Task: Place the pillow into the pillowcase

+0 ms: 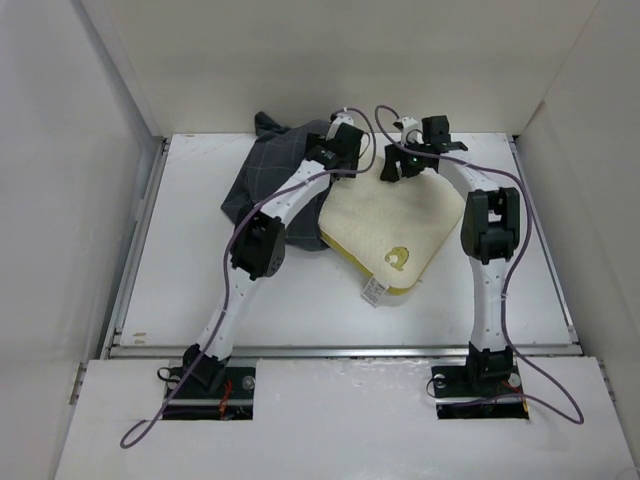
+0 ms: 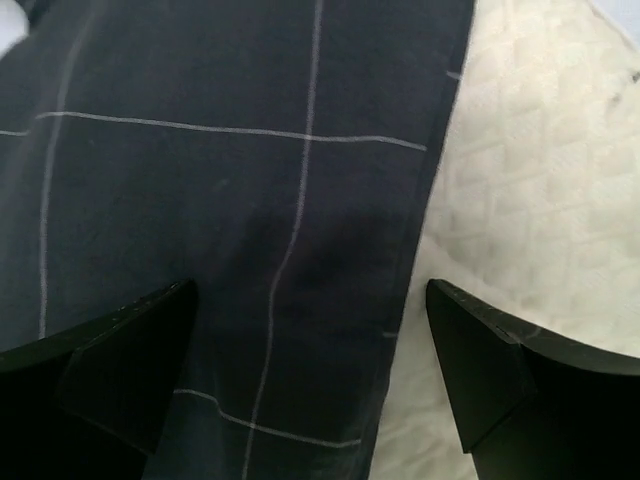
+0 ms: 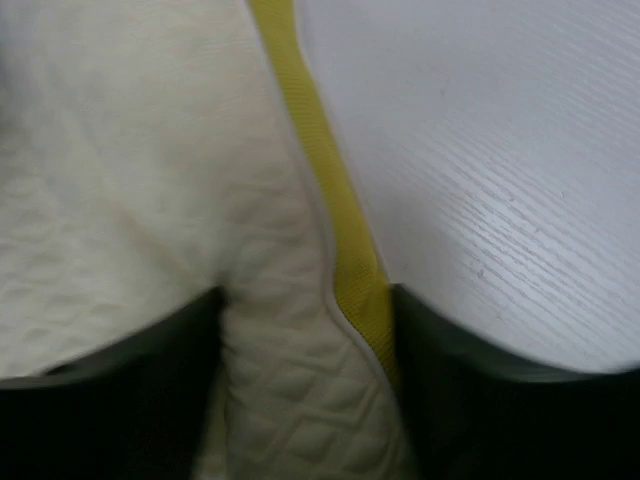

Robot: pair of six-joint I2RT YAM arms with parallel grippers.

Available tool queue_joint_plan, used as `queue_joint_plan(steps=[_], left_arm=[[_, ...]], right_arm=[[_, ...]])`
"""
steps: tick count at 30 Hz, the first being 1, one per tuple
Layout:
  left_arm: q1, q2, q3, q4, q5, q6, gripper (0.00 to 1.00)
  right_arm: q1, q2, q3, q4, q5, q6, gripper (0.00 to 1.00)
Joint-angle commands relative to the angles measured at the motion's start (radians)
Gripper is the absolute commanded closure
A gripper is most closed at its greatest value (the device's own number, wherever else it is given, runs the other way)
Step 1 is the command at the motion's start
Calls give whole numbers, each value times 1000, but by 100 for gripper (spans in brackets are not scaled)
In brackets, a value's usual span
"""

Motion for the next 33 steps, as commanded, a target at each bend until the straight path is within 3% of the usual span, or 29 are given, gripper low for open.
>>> queue_joint_plan(steps=[1, 2, 4, 5, 6, 9, 13, 16, 17, 18, 19, 23, 28, 32, 33], left_arm=[[8, -38, 22, 132, -194, 25, 0], [8, 0, 39, 141, -246, 49, 5], [8, 31, 90, 164, -326, 75, 15], [8, 31, 90, 181, -372, 91, 19], [8, 40, 69, 202, -386, 102, 33], [8, 40, 68, 247, -386, 128, 44], [8, 11, 46, 282, -291, 151, 62], [-3, -26, 3, 316, -234, 193, 70], [-29, -61, -43, 333, -234, 204, 76], [-38, -78, -57, 348, -211, 217, 95], [-49, -90, -57, 348, -168, 227, 100], [-87, -177, -47, 270, 46, 227, 100], [-155, -393, -224, 285, 289, 218, 100], [-196, -570, -428, 317, 462, 229, 100], [-196, -602, -474, 317, 543, 217, 100]], right_arm=[[7, 0, 79, -152, -59, -71, 59], [7, 0, 70, -152, -68, -72, 81], [7, -40, 29, -131, -82, -72, 100], [7, -71, -66, -50, -93, -62, 100], [7, -150, -121, -4, -105, -62, 100], [28, -322, -319, 163, -116, -62, 100], [69, -446, -405, 223, -105, -62, 100], [100, -514, -448, 243, -81, -62, 100], [100, -528, -461, 253, -81, -62, 100], [114, -539, -473, 266, -81, -49, 100], [126, -548, -491, 288, -81, -48, 100], [169, -589, -545, 352, -91, 7, 100], [211, -620, -591, 415, -32, 95, 100], [200, -718, -814, 671, 21, 312, 100], [200, -771, -868, 828, 21, 359, 100]])
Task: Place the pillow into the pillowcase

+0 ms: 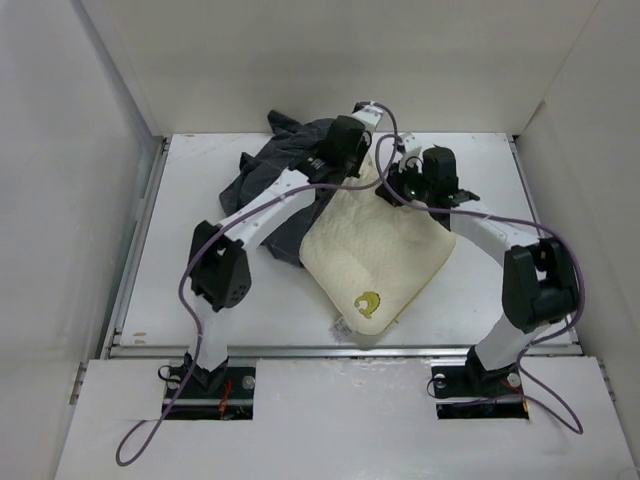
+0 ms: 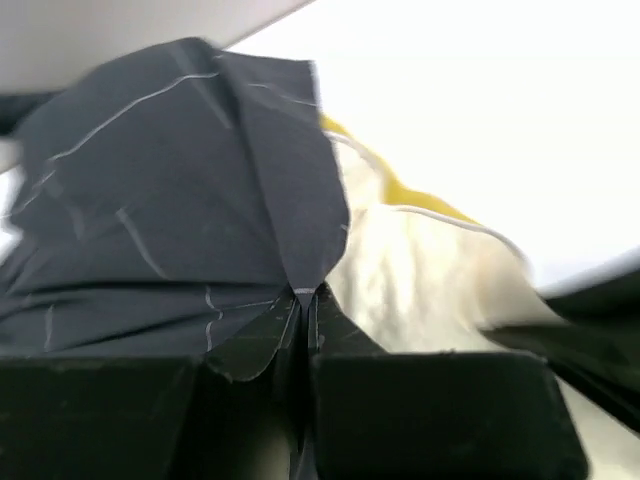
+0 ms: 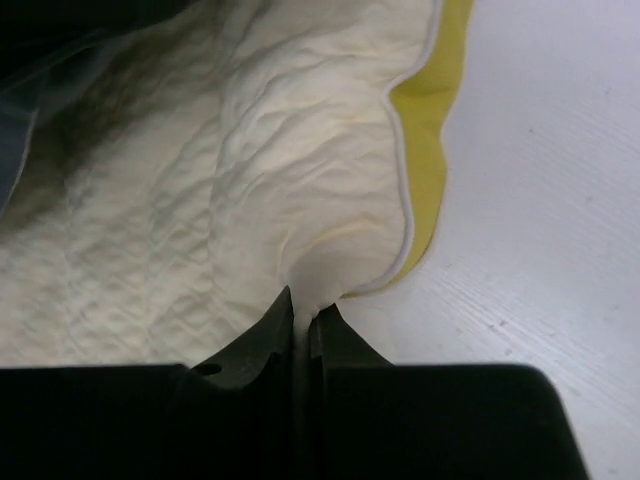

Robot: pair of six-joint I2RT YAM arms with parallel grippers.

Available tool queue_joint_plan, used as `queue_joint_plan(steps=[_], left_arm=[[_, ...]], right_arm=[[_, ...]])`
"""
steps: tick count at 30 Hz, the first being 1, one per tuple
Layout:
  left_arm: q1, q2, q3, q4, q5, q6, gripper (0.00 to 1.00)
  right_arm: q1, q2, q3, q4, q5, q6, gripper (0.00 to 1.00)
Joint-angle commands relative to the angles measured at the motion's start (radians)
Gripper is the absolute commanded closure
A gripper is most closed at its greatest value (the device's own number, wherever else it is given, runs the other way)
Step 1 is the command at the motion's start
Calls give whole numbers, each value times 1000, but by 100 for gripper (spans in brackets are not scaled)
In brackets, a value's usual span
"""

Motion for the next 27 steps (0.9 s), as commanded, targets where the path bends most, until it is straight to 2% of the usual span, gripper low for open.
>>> queue_joint_plan(steps=[1, 3, 5, 7, 11, 15, 17, 18, 22, 25, 27], left_arm=[[-95, -232, -118, 115, 365, -16, 100], [-109, -279, -271, 152, 395, -42, 100], [-121, -319, -409, 181, 377, -77, 100], [-121, -319, -462, 210, 326, -144, 100], [-110, -247, -431, 148, 220, -200, 100], [-101, -176, -300, 79, 179, -231, 100], [-101, -167, -272, 78, 243, -216, 100], [-116, -179, -261, 78, 324, -205, 100], [-214, -260, -276, 68, 516, -125, 100], [-260, -326, -328, 68, 551, -100, 100], [-270, -335, -360, 23, 519, -130, 96]], right_arm=[[16, -145, -148, 475, -50, 271, 100], [5, -193, -273, 654, -82, 323, 100], [5, -263, -326, 709, -111, 338, 100], [5, -320, -389, 750, -139, 354, 100], [5, -470, -455, 775, -200, 378, 100], [14, -543, -473, 754, -216, 390, 100], [14, -543, -485, 738, -167, 390, 100], [24, -543, -486, 738, -158, 390, 100], [24, -491, -486, 662, -46, 351, 100], [24, -446, -467, 585, 66, 340, 100], [10, -436, -458, 542, 154, 340, 100]])
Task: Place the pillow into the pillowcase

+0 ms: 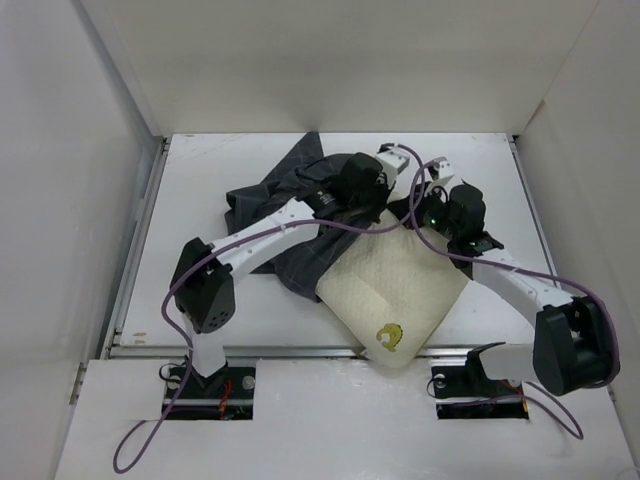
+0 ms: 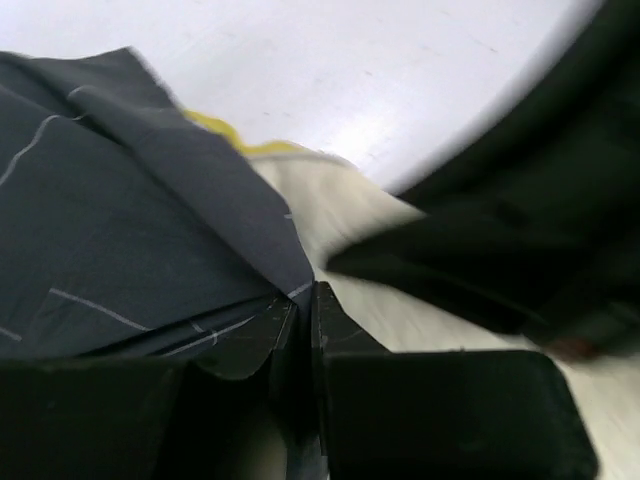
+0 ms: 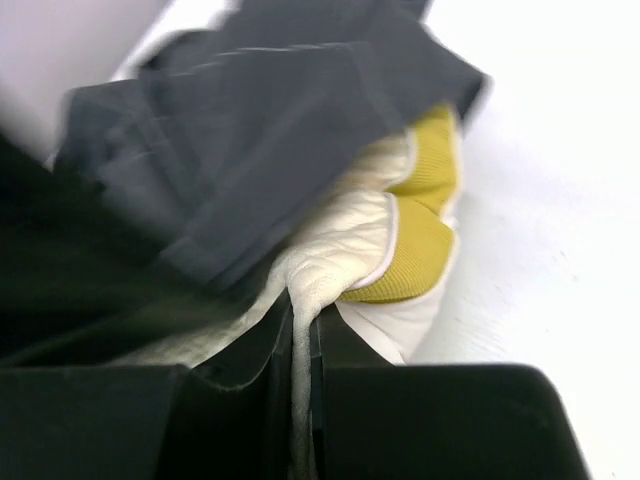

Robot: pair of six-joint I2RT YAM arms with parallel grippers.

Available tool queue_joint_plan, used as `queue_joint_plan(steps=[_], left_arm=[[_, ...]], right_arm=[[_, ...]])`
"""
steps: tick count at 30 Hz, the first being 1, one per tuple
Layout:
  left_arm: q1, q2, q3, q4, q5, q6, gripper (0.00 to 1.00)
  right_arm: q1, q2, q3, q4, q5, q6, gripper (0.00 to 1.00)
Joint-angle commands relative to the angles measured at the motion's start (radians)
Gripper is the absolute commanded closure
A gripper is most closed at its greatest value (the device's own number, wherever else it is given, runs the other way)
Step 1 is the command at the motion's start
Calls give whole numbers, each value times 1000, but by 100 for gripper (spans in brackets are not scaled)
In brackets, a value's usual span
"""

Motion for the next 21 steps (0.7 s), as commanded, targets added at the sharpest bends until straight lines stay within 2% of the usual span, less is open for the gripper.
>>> queue_joint_plan(steps=[1, 4, 7, 10, 11, 12, 13, 15, 16, 17, 18, 19, 20, 21], left_arm=[[-116, -114, -40, -49, 172, -72, 96], [-116, -105, -72, -60, 154, -84, 96], [-116, -55, -49, -72, 202, -93, 96], [-90, 5, 8, -103, 136, -104, 50], [-76, 22, 29, -121, 111, -116, 46], [-59, 50, 54, -138, 73, -128, 35], [-26, 50, 92, -160, 56, -128, 30], [4, 64, 127, -180, -35, -137, 18], [30, 73, 170, -192, -68, -137, 7], [40, 73, 193, -216, -100, -137, 0], [54, 73, 213, -226, -128, -146, 0], [63, 73, 230, -226, -169, -136, 0], [85, 82, 258, -226, -198, -136, 0], [94, 82, 273, -238, -223, -136, 0]], right_arm=[[5, 25, 56, 108, 136, 13, 100], [-29, 35, 56, 89, 120, 13, 100], [-40, 54, 65, 89, 58, 13, 100], [-40, 79, 74, 81, 28, 13, 97], [-40, 79, 88, 54, 19, 1, 93], [-40, 88, 99, 37, 19, 1, 91], [-40, 88, 99, 15, 19, -11, 88], [-40, 88, 110, -30, 30, -11, 72], [-40, 88, 120, -47, 40, -23, 64], [-40, 88, 120, -64, 50, -24, 54], [-40, 88, 131, -104, 59, -34, 22], [-40, 88, 146, -126, 70, -34, 13], [-40, 88, 146, -146, 70, -34, 9], [-40, 100, 171, -164, 91, -34, 0]])
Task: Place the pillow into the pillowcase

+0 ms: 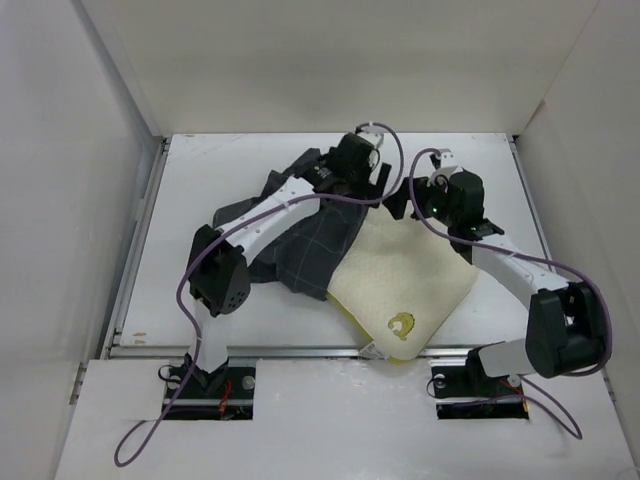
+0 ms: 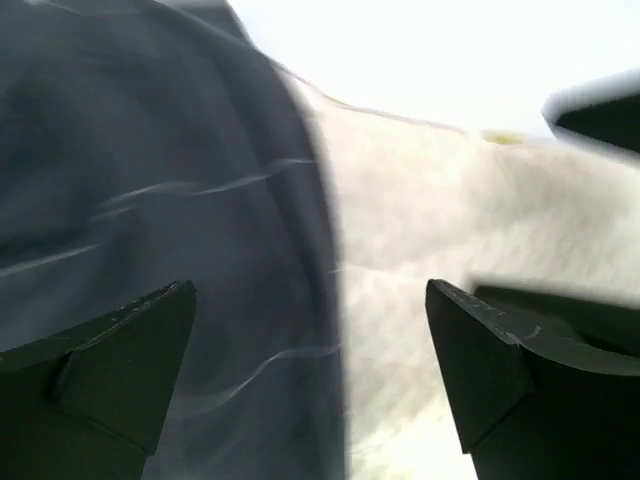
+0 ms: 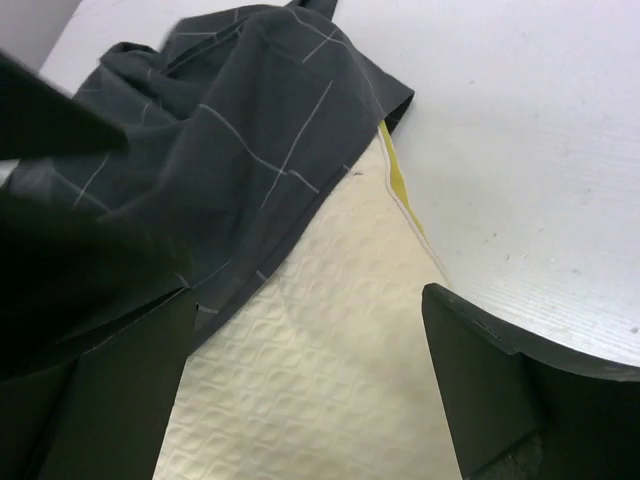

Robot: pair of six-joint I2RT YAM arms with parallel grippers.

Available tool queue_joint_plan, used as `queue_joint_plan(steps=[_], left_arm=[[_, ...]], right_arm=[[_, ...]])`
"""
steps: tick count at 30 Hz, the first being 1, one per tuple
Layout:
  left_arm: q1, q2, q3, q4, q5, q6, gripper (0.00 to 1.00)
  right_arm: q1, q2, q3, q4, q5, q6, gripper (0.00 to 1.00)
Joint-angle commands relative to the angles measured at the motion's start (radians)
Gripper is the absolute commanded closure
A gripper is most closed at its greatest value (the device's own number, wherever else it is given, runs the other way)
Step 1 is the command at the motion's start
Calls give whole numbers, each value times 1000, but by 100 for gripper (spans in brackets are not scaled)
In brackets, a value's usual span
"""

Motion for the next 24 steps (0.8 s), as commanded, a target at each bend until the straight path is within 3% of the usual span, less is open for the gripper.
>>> queue_joint_plan(steps=[1, 5, 8, 18, 24], left_arm=[[37, -18, 122, 10, -167, -10, 0], [86, 71, 235, -50, -194, -10, 0], [109, 111, 281, -9, -171, 37, 0], [120, 451, 600, 148, -88, 137, 0], [120, 590, 645, 229, -169, 158, 0]], right_arm=[[15, -2, 82, -64, 19, -15, 0], [15, 32, 124, -135, 88, -29, 0], [15, 46, 145, -159, 99, -41, 0], [15, 222, 268, -214, 71, -178, 0], [15, 305, 291, -227, 45, -224, 0]])
